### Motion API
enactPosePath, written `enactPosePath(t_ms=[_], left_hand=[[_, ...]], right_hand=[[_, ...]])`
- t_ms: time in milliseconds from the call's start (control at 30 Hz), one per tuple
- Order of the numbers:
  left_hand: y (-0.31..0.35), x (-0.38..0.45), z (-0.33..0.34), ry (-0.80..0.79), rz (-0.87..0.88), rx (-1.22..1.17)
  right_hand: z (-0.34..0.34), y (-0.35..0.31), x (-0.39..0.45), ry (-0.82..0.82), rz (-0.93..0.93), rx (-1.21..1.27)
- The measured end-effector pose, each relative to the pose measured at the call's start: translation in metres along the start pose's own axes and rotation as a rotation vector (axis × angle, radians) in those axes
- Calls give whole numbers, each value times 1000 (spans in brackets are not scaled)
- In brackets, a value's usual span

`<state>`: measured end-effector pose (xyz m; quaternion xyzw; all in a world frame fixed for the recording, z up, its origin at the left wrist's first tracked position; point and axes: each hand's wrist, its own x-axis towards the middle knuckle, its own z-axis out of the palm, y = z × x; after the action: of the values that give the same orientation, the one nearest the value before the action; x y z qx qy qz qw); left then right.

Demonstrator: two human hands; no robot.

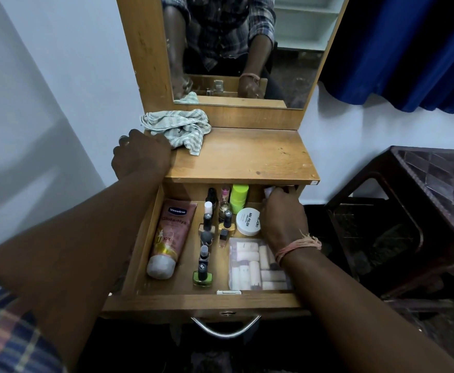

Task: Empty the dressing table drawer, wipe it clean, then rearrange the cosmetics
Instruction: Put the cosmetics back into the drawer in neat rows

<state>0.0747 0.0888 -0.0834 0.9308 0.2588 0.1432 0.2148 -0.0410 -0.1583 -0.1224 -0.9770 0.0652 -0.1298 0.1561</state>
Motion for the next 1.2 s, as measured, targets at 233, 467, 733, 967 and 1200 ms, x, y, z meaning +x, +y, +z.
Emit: enactPosePath(t_ms=[233,467,733,967,1200], left_hand=[[0,1,2,-4,-4,4],[1,2,1,-4,-9,4],[0,1,2,-6,0,9],[2,-1,-1,-1,3,17],[1,-2,-1,-4,4,22]], right_hand=[[-5,2,-4,44,164,127],[-10,-6,-8,50,68,17],[5,-1,-13,-204,-63,63],[21,7,-8,-75,25,28],[25,9,-9,-136,-77,-4]])
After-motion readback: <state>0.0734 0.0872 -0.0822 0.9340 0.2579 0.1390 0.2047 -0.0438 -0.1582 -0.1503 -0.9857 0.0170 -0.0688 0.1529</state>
